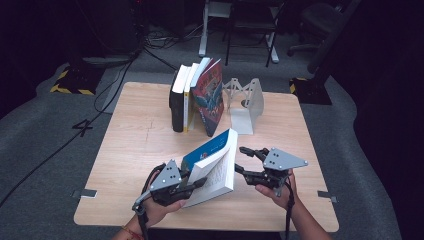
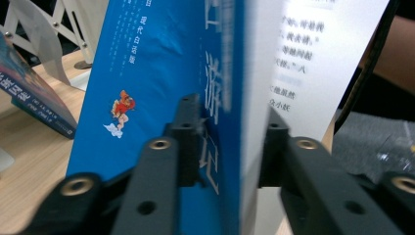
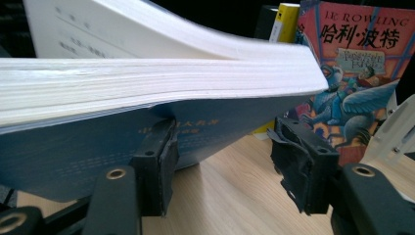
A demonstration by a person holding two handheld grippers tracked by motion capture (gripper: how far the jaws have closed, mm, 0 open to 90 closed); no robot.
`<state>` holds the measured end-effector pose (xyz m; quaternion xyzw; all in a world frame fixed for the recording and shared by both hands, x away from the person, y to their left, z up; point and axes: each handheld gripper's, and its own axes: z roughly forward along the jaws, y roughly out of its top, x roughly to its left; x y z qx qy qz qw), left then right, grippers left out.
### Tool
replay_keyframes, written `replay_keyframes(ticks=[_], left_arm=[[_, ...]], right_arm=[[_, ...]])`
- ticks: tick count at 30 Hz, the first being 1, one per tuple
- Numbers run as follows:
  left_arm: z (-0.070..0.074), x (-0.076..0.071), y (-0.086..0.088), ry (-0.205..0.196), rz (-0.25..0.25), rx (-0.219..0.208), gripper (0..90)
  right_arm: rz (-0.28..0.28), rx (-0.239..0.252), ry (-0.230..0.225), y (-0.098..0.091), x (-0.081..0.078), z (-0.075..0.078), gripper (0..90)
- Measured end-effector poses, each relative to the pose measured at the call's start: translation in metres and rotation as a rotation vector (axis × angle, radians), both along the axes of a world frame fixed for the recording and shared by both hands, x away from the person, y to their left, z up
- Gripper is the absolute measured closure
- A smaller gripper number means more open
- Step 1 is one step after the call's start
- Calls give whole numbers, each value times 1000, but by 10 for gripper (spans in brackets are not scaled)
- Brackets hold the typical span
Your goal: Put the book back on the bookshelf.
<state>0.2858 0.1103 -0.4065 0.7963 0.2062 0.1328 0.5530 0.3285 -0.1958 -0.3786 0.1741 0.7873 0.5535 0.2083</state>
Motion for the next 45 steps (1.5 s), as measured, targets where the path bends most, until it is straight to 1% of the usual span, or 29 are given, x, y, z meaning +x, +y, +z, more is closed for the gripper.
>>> replay_keyframes(ticks=[2,3,4,5,6,7,8,9,11,13,15,17,19,20,21,22,25,26,28,30,33,36,37,38,40,42,43,44,45], left_arm=[[-1,4,1,11,-19,-13,757],[-2,6,2,24,-30,-27,766],[-4,9,3,38,-58,-47,777],[-4,9,3,38,-58,-47,778],[-5,10,1,40,-69,-47,778],[-5,13,-1,42,-93,-53,777],[-5,13,-1,42,-93,-53,777],[-5,15,-3,44,-111,-62,776],[-4,18,-8,51,-142,-82,776],[-4,21,-14,54,-161,-100,775],[-2,23,-21,47,-182,-112,774],[-1,27,-28,51,-201,-134,772],[-1,30,-33,51,-220,-148,770],[-1,33,-38,37,-225,-149,769],[-1,33,-38,37,-225,-149,768],[0,35,-40,25,-222,-140,768],[0,40,-43,19,-212,-138,764],[1,41,-42,11,-210,-124,763],[3,42,-41,2,-193,-112,760],[4,41,-39,-11,-180,-95,756],[6,38,-33,-38,-153,-61,750],[7,35,-25,-46,-124,-43,751],[7,35,-25,-46,-124,-43,751],[7,34,-22,-52,-112,-36,750],[7,34,-20,-57,-108,-29,736],[7,31,-18,-67,-101,-6,727],[7,30,-17,-69,-97,2,710],[6,27,-16,-79,-78,25,683],[6,27,-16,-79,-78,25,667]], right_arm=[[22,15,-2,-2,-1,1,443],[27,14,-3,-2,-2,1,443],[34,22,2,-5,-2,-1,443],[34,22,2,-5,-2,-1,443],[40,24,1,-6,-2,-2,443],[46,28,1,-10,-2,-3,443],[46,28,1,-10,-2,-3,443],[36,43,2,-15,-4,-3,443],[32,47,-3,-16,-4,-2,443],[19,46,-26,-23,-8,2,443],[10,49,-31,-29,-10,7,443],[-8,47,-50,-34,-12,12,443],[-23,44,-65,-39,-13,17,443],[-37,41,-73,-42,-14,20,443],[-37,41,-73,-42,-14,20,443],[-46,40,-82,-43,-14,21,444],[-78,38,-83,-45,-12,22,445],[-87,35,-83,-45,-11,22,445],[-79,39,-88,-43,-11,23,444],[-92,26,-100,-38,-12,24,429],[-86,33,-95,-33,-10,24,405],[-85,45,-89,-26,-10,23,409],[-85,45,-89,-26,-10,23,409],[-83,34,-85,-21,-10,21,409],[-80,28,-84,-19,-9,20,408],[-76,15,-75,-14,-9,16,407],[-70,3,-74,-11,-10,13,407],[-69,-7,-67,-8,-11,10,408],[-69,-7,-67,-8,-11,10,408]])
